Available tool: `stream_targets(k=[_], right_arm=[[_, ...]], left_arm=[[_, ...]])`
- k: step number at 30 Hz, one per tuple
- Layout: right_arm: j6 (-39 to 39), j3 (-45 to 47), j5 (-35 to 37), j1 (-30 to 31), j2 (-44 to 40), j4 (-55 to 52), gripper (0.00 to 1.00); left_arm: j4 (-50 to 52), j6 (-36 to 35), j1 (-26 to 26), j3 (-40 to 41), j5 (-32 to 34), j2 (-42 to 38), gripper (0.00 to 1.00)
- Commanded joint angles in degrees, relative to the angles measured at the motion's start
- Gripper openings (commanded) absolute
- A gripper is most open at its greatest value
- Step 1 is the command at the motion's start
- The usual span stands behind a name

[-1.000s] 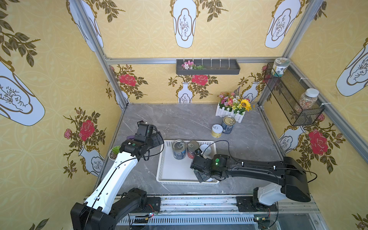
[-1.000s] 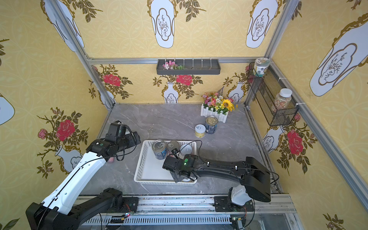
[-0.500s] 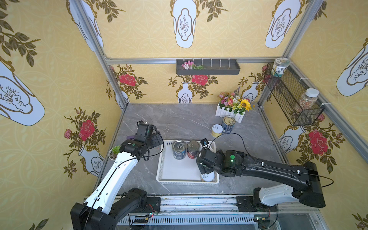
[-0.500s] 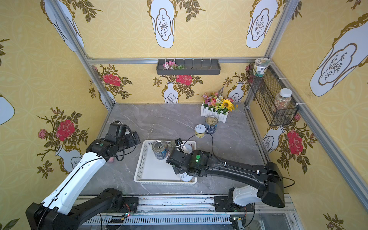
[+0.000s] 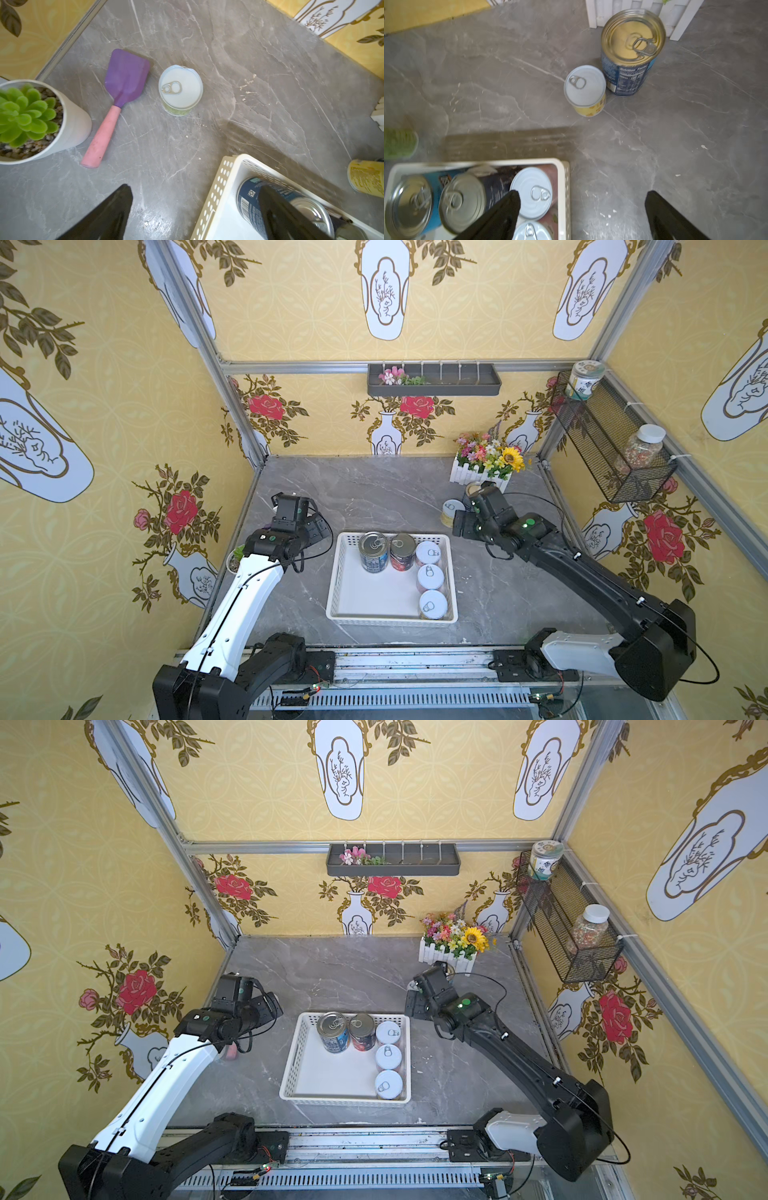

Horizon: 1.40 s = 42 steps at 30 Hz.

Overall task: Put the canned food in the basket
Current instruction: Pick up the canned food from the center of the board.

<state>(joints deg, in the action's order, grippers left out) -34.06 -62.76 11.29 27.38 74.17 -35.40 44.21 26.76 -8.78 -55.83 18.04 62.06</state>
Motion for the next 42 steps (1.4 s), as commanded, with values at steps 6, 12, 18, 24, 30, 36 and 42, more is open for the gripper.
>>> stream_targets(k=[6,12,18,24,30,36,42], right_arm=[[0.55,0.37,-4.63,-3.47,0.58,5.08,0.97],[0.18,4.12,-6.29,-3.46,-4.20,7.89,0.97],[0.23,2.47,-9.25,-3.33,-1.75,5.08,0.97],[0.29,3.22,-10.55,-3.25,-2.41,5.64,0.97],[0.30,3.22,-11.90,-3.21,-1.65,6.11,0.97],[0.48,2.46,-13.38,-3.14,-0.13,5.78,0.97],[0.57,2.45,-13.70,-2.77,0.11,5.91,0.97]], left_arm=[[1.53,-1.75,3.77,-2.96,-0.18,6.31,1.00],[4.44,-2.77,3.79,-10.64,-2.26,14.81,1.00],[7.23,-0.40,3.81,-17.09,-4.13,24.06,1.00],[7.52,1.32,4.52,-18.70,-3.85,32.13,1.00],[6.99,1.12,5.42,-20.10,-6.49,37.89,1.00],[6.52,0.87,8.89,-20.89,-9.41,40.56,1.00],[7.51,0.78,11.67,-23.16,-8.68,43.18,1.00]])
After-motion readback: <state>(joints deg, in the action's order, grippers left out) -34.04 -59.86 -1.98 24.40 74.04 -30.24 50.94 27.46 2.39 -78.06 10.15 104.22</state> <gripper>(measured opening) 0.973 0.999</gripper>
